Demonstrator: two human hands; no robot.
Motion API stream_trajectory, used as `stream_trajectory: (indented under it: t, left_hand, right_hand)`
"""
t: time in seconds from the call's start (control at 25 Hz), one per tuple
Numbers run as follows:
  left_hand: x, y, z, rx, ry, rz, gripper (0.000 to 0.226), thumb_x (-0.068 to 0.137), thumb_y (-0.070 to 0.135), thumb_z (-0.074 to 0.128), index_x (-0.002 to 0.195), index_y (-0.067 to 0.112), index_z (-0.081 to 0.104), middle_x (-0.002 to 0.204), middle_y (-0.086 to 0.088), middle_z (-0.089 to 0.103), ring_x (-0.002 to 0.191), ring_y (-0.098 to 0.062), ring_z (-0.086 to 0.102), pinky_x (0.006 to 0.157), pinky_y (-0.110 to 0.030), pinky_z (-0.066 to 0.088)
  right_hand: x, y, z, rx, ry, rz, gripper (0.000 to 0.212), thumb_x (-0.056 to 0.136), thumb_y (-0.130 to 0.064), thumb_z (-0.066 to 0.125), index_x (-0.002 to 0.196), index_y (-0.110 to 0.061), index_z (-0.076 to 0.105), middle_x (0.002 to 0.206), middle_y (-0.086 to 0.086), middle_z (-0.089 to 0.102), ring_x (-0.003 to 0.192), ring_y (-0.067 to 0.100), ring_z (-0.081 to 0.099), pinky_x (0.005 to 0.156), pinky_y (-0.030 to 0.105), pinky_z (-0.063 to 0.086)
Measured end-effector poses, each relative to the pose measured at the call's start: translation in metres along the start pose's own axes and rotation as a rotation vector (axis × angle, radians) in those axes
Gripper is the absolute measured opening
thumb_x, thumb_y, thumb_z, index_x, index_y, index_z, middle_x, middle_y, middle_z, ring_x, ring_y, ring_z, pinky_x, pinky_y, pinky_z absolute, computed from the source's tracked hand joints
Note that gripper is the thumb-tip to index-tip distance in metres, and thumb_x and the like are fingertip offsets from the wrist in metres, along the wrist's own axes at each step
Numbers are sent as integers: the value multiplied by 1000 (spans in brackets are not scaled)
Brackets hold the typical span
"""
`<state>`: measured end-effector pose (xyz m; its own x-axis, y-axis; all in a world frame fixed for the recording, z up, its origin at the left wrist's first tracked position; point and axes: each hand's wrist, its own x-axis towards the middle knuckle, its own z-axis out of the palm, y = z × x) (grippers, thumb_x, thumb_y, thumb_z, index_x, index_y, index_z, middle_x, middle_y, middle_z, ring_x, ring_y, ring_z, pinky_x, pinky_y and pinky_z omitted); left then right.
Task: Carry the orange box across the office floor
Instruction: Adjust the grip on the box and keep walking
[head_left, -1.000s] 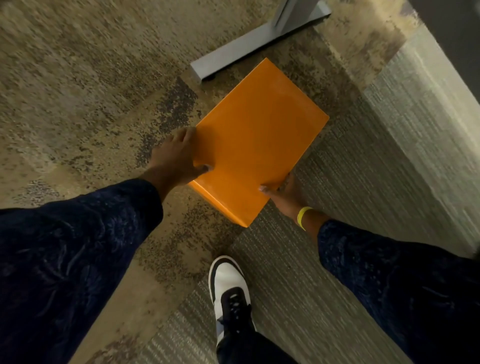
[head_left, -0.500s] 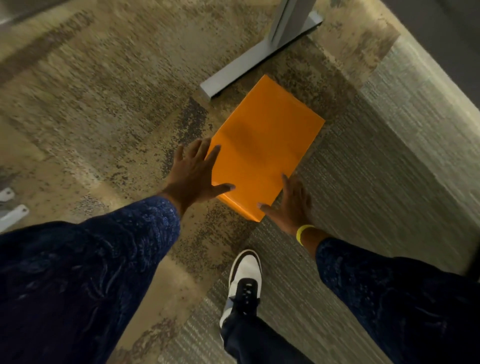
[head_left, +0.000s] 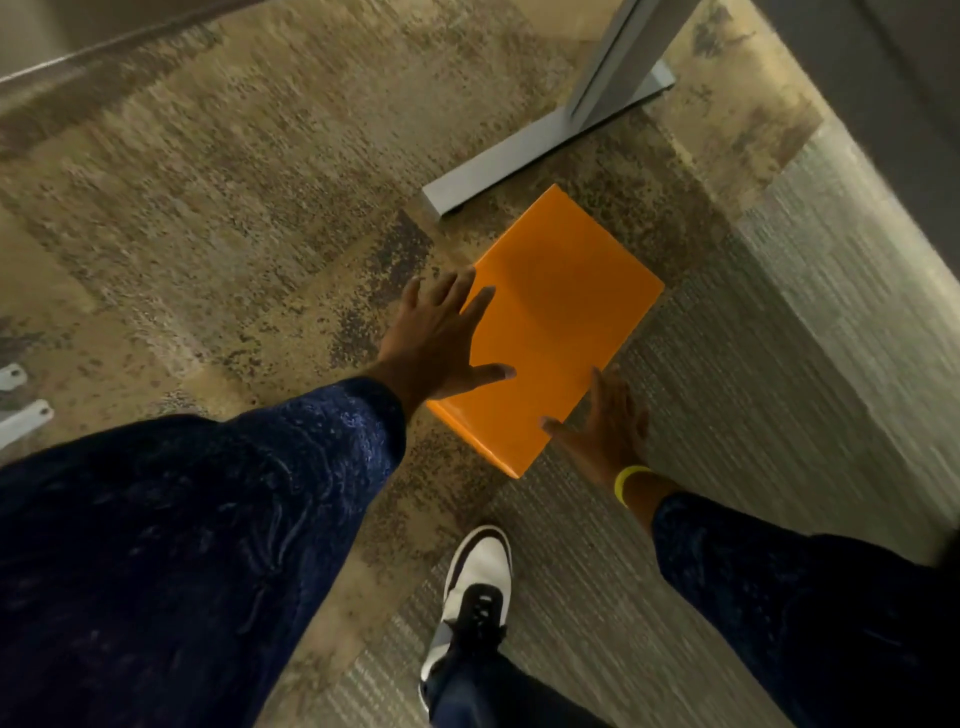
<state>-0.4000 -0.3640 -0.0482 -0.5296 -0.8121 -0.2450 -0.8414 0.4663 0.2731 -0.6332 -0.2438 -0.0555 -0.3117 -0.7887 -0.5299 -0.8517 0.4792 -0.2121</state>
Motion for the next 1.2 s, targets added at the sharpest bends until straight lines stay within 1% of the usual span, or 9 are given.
stream_trajectory:
  t: [0.36, 0.52, 0.6, 0.68, 0.8, 0.88, 0.92, 1.0, 1.2]
  left_hand:
    - [35, -42, 45, 39, -27, 130, 106, 80, 88, 27, 159, 20, 7, 170, -10, 0, 156, -31, 2, 121, -61, 9]
    - [36, -50, 76, 33, -116, 180, 108, 77, 88, 27, 159, 20, 8, 170, -10, 2, 155, -33, 3, 120, -59, 18]
    - [42, -51, 85, -5, -141, 177, 104, 81, 82, 39, 159, 20, 8, 170, -8, 0, 155, -34, 1, 118, -59, 22]
    - [53, -49, 90, -66, -137, 224, 100, 85, 74, 47, 159, 19, 10, 170, -7, -2, 155, -33, -3, 119, -60, 22]
    - [56, -49, 103, -122, -55, 219, 105, 81, 79, 46, 160, 20, 9, 170, -9, -1, 155, -35, -2, 120, -61, 21]
    - [50, -52, 115, -242, -56, 46, 117, 72, 86, 51, 159, 23, 4, 169, -13, 7, 153, -40, 13, 114, -62, 28]
    - [47, -55, 120, -335, -67, -54, 121, 68, 87, 55, 157, 25, 4, 166, -15, 18, 148, -41, 27, 109, -63, 36]
    - [44, -60, 126, -454, -84, -150, 122, 62, 87, 61, 155, 27, 10, 155, -13, 41, 133, -39, 49, 99, -61, 47]
    - [69, -65, 120, -377, -52, -49, 120, 65, 88, 59, 156, 22, 15, 147, -13, 52, 121, -38, 60, 95, -57, 49]
  right_hand:
    - [30, -35, 39, 131, 121, 97, 108, 82, -71, 57, 160, -20, 3, 169, 7, -6, 156, 24, -8, 123, 54, -6]
    - [24, -35, 66, 177, 197, 153, 108, 81, -72, 57, 159, -21, 2, 169, 7, -4, 156, 26, -5, 123, 56, 0]
    - [23, -36, 79, 314, 207, 243, 112, 80, -68, 63, 159, -19, 2, 169, 9, 0, 155, 30, 2, 123, 56, 8]
    - [25, -36, 91, 584, 235, 378, 117, 76, -63, 71, 159, -15, 3, 167, 11, 6, 152, 35, 18, 119, 56, 25]
    - [28, -36, 111, 829, 318, 465, 116, 77, -60, 72, 158, -16, 3, 163, 11, 21, 143, 36, 37, 111, 56, 39]
    - [26, -35, 125, 895, 390, 482, 109, 77, -60, 72, 157, -20, 9, 157, 7, 34, 136, 32, 47, 104, 48, 47]
    - [26, -36, 130, 945, 428, 484, 103, 76, -58, 74, 154, -23, 16, 151, 2, 42, 129, 29, 53, 93, 39, 53]
    - [25, -38, 139, 1026, 485, 488, 96, 75, -53, 78, 151, -29, 23, 138, -2, 51, 114, 22, 58, 77, 25, 50]
    - [35, -47, 138, 1094, 502, 556, 102, 74, -52, 80, 155, -28, 23, 148, 6, 51, 122, 30, 59, 97, 51, 53]
